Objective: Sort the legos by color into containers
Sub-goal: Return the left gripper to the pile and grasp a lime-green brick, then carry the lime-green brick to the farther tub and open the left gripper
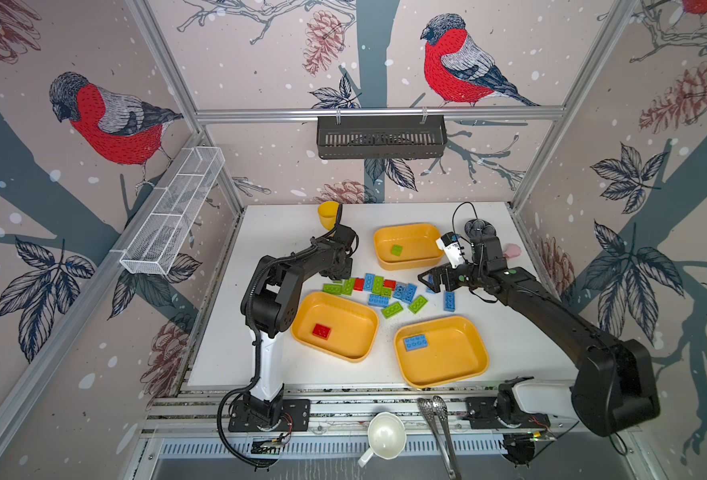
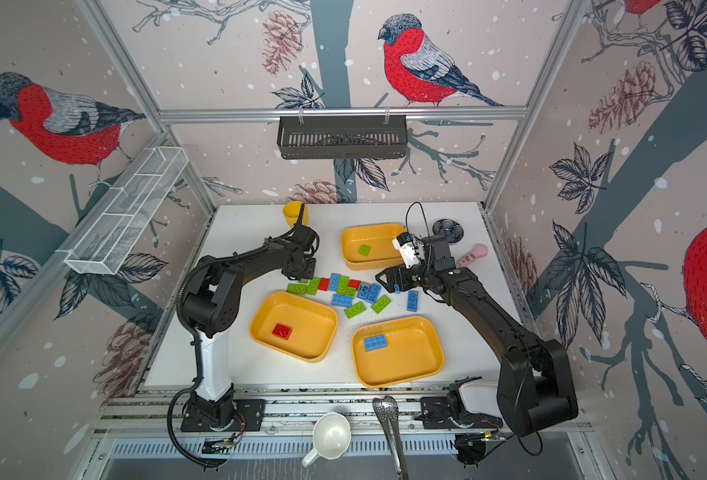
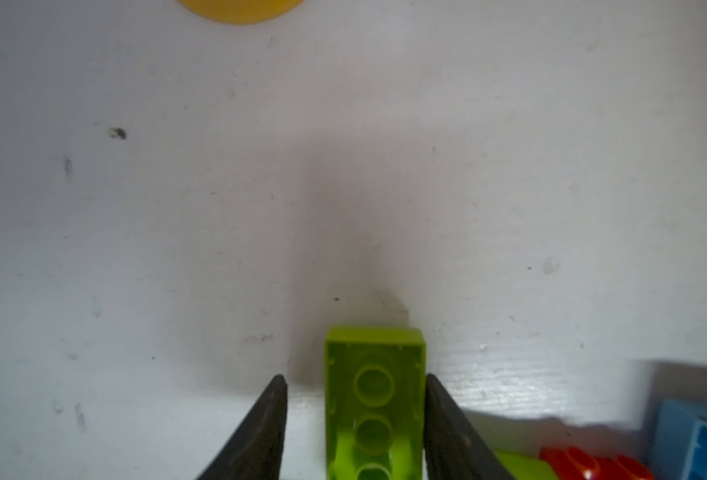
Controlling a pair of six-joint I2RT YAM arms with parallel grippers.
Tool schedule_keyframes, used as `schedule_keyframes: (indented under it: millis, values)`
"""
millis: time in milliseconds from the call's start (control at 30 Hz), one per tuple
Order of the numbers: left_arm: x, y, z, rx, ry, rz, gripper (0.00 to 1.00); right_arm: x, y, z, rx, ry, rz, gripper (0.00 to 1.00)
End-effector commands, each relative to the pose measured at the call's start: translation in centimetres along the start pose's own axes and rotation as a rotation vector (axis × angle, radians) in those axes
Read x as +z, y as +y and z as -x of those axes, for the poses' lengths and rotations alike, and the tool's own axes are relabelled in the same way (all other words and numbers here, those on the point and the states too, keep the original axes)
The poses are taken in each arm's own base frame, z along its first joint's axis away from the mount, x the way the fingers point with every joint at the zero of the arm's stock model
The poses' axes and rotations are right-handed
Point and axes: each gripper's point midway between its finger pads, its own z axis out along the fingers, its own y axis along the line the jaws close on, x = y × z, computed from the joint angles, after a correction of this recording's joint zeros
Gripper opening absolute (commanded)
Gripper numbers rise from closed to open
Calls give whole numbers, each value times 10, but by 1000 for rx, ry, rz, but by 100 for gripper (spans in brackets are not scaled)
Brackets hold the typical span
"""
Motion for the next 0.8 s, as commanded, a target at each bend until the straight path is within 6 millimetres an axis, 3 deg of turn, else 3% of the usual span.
schedule_keyframes:
  millis: [0, 200, 300, 467, 633, 767]
  values:
    - [1, -5, -6, -11, 29, -38, 48, 0, 0, 1, -20, -2, 0, 99]
    - [0, -8, -6, -25, 31, -65, 33, 0, -1, 2, -22, 3, -3, 99]
    - [-8, -7, -3, -28, 25, -72, 30, 0, -1, 2, -26, 6, -2, 99]
    - [-42, -13, 21, -31, -26, -120, 30, -1, 1, 9, -30, -9, 12, 99]
    - [-91, -54, 60, -46, -99, -339, 30, -7, -3, 21, -30, -45, 36, 99]
    - [-117, -92, 87, -25, -173, -447, 30, -12, -11, 31, -27, -70, 26, 99]
